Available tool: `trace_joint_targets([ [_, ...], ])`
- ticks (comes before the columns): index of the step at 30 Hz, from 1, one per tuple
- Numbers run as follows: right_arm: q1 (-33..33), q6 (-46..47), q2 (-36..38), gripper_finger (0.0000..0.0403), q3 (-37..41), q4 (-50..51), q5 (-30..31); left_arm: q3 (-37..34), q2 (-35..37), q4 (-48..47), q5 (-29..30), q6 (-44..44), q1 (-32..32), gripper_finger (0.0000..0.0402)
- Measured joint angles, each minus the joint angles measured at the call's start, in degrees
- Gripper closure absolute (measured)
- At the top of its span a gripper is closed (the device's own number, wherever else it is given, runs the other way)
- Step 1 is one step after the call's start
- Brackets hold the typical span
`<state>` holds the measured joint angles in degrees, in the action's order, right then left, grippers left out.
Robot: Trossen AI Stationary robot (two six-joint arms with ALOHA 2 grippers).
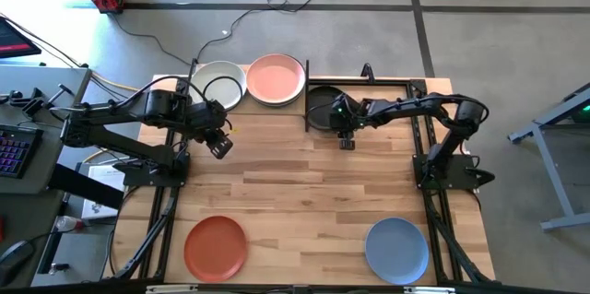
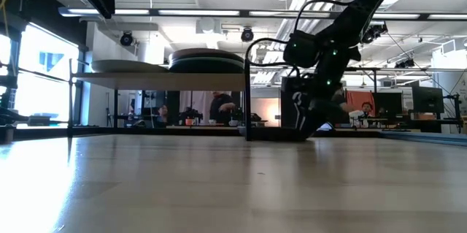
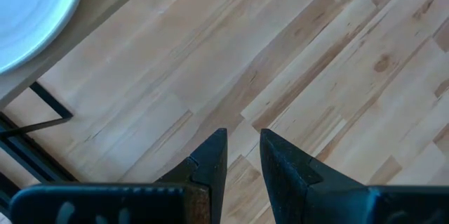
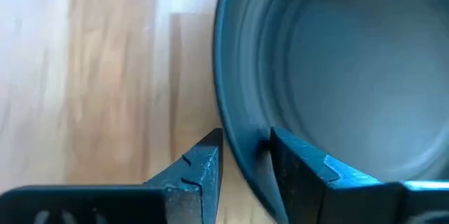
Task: Place and stack plates onto a shelf
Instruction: Stack the black plate on top of the white plate on the shelf
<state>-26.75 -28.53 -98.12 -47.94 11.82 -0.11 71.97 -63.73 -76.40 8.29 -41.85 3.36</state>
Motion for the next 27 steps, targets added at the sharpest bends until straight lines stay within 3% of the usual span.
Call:
trace_joint_targets([
  [10, -0.11, 2.47, -0.03, 0.0392, -0.06, -1.22, 2.51, 0.00, -0.02, 0.02, 0.02, 1.51, 0.00, 0.0326],
  [15, 0.49, 7.88, -0.03, 0.0398, -0.69, 0.96, 4.16, 0.00, -0.02, 0.00, 0.02, 1.50, 0.00, 0.0326],
  [27, 4.76, 19.00, 0.19, 0.0402, -11.31, 22.06, 8.65, 0.00, -0.02, -0.02, 0.11, 0.98, 0.00, 0.0326],
])
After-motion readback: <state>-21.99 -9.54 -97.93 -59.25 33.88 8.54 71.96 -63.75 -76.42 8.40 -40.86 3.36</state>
